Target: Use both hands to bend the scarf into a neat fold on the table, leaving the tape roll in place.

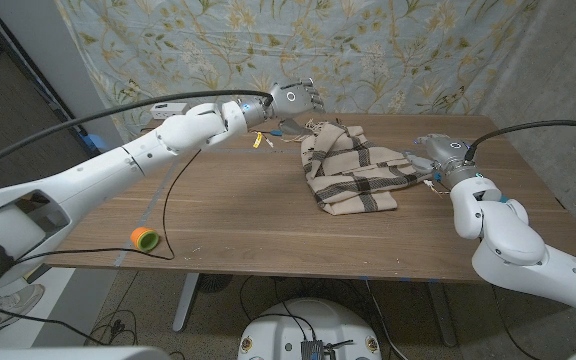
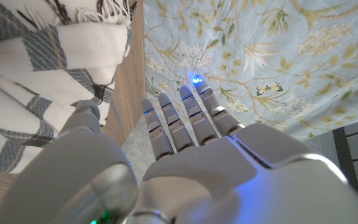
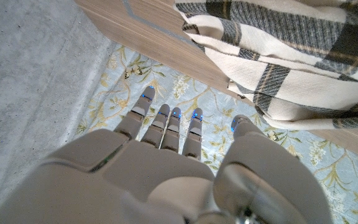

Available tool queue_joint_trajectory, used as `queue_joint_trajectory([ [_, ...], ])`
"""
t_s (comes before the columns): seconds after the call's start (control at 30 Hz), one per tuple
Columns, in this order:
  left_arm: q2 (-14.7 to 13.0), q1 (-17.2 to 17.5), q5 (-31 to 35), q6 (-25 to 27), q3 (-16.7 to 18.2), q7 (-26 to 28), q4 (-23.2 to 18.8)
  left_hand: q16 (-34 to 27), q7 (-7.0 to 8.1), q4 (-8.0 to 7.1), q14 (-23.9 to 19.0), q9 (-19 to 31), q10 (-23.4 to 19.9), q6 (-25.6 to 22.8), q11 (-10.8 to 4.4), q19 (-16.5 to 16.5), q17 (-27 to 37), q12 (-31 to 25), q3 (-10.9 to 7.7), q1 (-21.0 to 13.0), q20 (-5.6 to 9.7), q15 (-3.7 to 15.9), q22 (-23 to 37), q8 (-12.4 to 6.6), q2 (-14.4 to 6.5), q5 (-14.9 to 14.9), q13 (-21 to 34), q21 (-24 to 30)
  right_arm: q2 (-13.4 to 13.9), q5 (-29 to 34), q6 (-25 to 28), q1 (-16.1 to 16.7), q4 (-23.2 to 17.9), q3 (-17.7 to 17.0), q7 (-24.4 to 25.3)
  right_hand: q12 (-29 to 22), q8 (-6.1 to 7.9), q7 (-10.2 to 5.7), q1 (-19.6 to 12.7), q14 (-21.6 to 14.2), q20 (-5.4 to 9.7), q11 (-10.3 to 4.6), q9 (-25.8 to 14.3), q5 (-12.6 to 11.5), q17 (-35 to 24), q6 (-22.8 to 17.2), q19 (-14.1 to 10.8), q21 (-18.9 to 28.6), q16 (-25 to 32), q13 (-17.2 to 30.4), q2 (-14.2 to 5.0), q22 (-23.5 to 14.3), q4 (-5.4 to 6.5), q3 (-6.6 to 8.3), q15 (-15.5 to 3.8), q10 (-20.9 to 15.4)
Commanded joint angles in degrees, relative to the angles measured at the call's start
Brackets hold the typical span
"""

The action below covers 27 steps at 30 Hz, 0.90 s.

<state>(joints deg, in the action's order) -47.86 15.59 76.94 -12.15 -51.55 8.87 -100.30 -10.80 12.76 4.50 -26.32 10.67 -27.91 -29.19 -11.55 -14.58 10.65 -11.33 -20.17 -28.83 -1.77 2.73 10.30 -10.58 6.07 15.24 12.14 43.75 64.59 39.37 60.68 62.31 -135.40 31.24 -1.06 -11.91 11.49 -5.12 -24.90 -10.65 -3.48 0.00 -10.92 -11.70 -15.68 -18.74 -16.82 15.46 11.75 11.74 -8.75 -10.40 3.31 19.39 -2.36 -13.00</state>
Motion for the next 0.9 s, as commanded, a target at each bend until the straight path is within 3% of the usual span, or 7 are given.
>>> queue_joint_trajectory([
  [0.03, 0.77, -0.99, 5.59, -6.07, 0.80, -8.55, -1.52, 0.37, -0.02, 1.47, 2.20, 0.07, 2.41, 1.89, 0.24, 0.80, 0.07, 0.39, 1.18, -1.59, -0.87, 7.70, 0.16, 0.29, 2.63, 0.70, 0.20, -0.90, -0.53, -3.09, -0.93, -0.48, 1.06, 0.62, 3.25, -0.20, 0.12, -0.06, -0.08, -0.62, -0.14, 0.01, -0.08, -0.28, 0.04, -0.64, -0.35, -0.20, 0.23, 0.09, -0.04, 0.04, 0.07, 0.53, -0.81, -0.53],
  [0.2, 1.40, -2.13, 11.50, -7.14, -1.52, -4.68, -0.31, 0.29, -0.10, 3.26, 5.40, 0.09, 7.01, 6.62, 1.66, 1.75, 0.25, 0.65, 2.70, -4.65, -2.03, 5.82, 0.27, 0.70, 3.82, 1.28, 0.47, -2.27, -0.14, -4.97, -1.73, 0.34, 1.18, -0.39, 5.15, -0.19, 0.11, -0.08, -0.07, -0.61, -0.10, -0.03, -0.08, -0.27, 0.10, -0.68, -0.40, -0.24, 0.24, 0.09, -0.06, 0.04, 0.03, 0.60, -0.81, -0.58],
  [0.33, 1.76, -3.06, 15.17, -7.78, -3.44, -2.26, 0.48, 0.28, -0.13, 3.79, 7.63, 0.10, 10.13, 10.38, 2.74, 2.33, 0.42, 0.74, 3.65, -6.41, -2.67, 4.63, 0.34, 0.85, 3.62, 1.80, 0.59, -3.09, 0.21, -6.34, -2.43, 0.84, 1.36, -1.11, 6.54, -0.19, 0.11, -0.11, -0.06, -0.67, -0.11, -0.02, -0.07, -0.27, 0.15, -0.75, -0.41, -0.29, 0.27, 0.09, -0.08, 0.03, -0.01, 0.64, -0.78, -0.61],
  [0.57, 2.59, -5.06, 18.62, -10.10, -6.63, -1.27, 1.95, 0.54, -0.05, 4.02, 10.32, 0.21, 12.34, 11.69, 3.29, 2.88, 0.53, 0.66, 4.26, -8.01, -3.04, 3.51, 0.38, 0.40, 3.27, 2.44, 0.65, -3.76, 0.86, -8.87, -4.16, 1.91, 1.94, -2.54, 8.97, -0.26, 0.15, -0.09, -0.02, -0.90, -0.12, -0.04, -0.07, -0.25, 0.21, -0.96, -0.52, -0.33, 0.39, 0.08, -0.11, 0.03, -0.05, 0.70, -0.83, -0.89],
  [0.77, 3.81, -6.38, 19.47, -11.83, -8.88, -3.33, 3.17, -0.05, -0.11, 4.04, 10.28, 0.42, 12.03, 10.08, 0.81, 2.28, 0.46, -0.15, 4.72, -9.34, -1.34, 4.87, 0.39, -0.64, 2.89, 2.69, 0.62, -3.98, 1.27, -10.79, -5.11, 2.56, 2.50, -3.52, 10.48, -0.30, 0.21, -0.04, 0.01, -1.12, -0.13, -0.03, -0.07, -0.23, 0.29, -1.23, -0.61, -0.40, 0.50, 0.07, -0.11, 0.03, -0.13, 0.77, -0.85, -1.10],
  [0.9, 4.46, -7.23, 21.25, -12.03, -10.79, -2.76, 4.59, -0.24, -0.09, 3.80, 10.24, 0.51, 12.03, 8.71, 0.46, 2.05, 0.47, -0.38, 4.62, -9.98, -1.06, 5.05, 0.41, -1.16, 1.92, 3.02, 0.58, -4.11, 1.64, -11.86, -5.63, 2.86, 2.79, -3.96, 11.21, -0.31, 0.26, -0.02, 0.03, -1.26, -0.10, 0.00, -0.07, -0.22, 0.31, -1.42, -0.65, -0.42, 0.57, 0.07, -0.14, 0.03, -0.14, 0.80, -0.86, -1.17],
])
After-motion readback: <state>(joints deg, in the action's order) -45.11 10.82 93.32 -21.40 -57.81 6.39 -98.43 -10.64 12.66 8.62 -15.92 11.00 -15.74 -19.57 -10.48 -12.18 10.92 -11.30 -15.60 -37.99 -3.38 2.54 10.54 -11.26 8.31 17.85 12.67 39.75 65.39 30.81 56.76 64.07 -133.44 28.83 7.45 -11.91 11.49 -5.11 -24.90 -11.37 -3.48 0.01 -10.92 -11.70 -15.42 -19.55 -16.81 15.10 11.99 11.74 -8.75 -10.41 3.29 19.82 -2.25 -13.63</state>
